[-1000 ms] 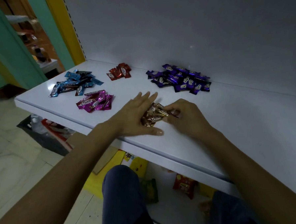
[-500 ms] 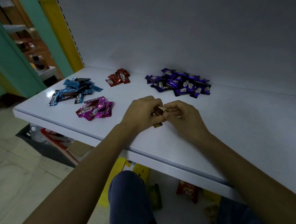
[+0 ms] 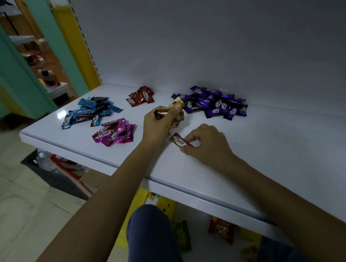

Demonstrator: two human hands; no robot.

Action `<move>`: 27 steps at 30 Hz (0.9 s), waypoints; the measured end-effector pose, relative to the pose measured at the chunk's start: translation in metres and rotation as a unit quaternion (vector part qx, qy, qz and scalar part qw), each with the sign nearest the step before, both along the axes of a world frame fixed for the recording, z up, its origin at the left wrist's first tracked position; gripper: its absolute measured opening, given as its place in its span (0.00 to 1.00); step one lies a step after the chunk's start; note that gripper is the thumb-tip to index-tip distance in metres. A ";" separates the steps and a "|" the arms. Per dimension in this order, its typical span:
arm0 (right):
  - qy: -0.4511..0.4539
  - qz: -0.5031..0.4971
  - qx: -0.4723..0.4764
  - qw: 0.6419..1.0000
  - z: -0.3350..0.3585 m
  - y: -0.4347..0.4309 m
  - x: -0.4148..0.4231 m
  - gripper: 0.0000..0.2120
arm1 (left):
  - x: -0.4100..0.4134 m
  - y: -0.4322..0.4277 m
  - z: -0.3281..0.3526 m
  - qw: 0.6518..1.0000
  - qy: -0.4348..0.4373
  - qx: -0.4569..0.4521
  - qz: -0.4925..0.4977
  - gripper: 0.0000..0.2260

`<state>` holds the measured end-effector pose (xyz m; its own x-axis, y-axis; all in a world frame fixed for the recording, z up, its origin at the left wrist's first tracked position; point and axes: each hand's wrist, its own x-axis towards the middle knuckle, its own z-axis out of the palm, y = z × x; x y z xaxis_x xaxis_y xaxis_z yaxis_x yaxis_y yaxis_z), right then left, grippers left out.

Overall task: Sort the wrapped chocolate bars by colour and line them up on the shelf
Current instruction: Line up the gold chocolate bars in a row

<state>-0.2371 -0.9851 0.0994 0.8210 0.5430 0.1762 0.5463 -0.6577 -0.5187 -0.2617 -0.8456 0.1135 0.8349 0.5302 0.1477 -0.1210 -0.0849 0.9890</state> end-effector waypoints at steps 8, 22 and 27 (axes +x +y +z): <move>0.007 -0.092 -0.083 0.992 0.027 -0.139 0.029 0.07 | 0.022 -0.085 0.004 0.991 0.025 -0.122 -0.044 0.11; -0.051 -0.285 -0.198 0.936 -0.009 -0.221 0.048 0.28 | 0.064 -0.240 -0.010 0.954 0.029 -0.230 -0.192 0.13; 0.029 -0.365 -0.139 0.920 -0.012 -0.230 0.102 0.32 | 0.064 -0.240 -0.008 0.947 0.018 -0.229 -0.226 0.16</move>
<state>-0.1351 -1.2156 0.0869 0.9885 -0.1394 0.0589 -0.1167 -0.9500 -0.2897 -0.1977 -1.0861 0.1058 0.9918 0.1202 -0.0436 -0.0091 0.4063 0.9137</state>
